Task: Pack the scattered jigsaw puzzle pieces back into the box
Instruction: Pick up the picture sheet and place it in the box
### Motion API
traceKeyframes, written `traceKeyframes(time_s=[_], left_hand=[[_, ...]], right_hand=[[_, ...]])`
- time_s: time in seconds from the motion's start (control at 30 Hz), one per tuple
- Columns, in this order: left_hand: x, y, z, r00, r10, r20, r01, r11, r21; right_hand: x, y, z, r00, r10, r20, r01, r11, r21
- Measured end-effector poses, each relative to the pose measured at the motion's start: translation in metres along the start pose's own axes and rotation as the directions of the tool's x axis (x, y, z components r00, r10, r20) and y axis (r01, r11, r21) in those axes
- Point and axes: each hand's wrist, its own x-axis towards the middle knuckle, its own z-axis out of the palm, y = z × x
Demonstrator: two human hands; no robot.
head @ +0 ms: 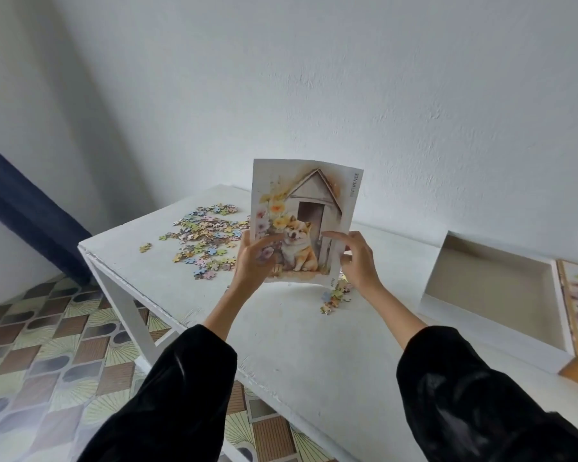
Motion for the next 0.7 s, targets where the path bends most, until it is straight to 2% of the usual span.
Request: traceKeyframes(time_s=[0.13, 0.3, 0.6, 0.7], left_hand=[[-0.007, -0.008, 0.006, 0.991, 0.104, -0.081, -0.099, 0.993, 0.06], [-0.014, -0.011, 0.003, 0.977, 0.165, -0.131, -0.152, 0.983, 0.101], [-0.004, 0.009, 0.0, 0.958, 0.231, -0.17, -0.204, 0.965, 0.166], [0.007, 0.026, 0.01, 0.943, 0.291, -0.165, -0.267, 0.952, 0.15]], right_hand=[[-0.008, -0.002, 0.002, 0.999, -0.033, 0.031, 0.034, 0.998, -0.054], [-0.013, -0.007, 0.006, 0.998, -0.067, 0.022, 0.068, 0.997, -0.038], [-0.009, -0.016, -0.007, 0.991, -0.091, -0.095, 0.084, 0.994, -0.074], [-0.006, -0.016, -0.027, 0.984, -0.1, -0.149, 0.086, 0.992, -0.096]])
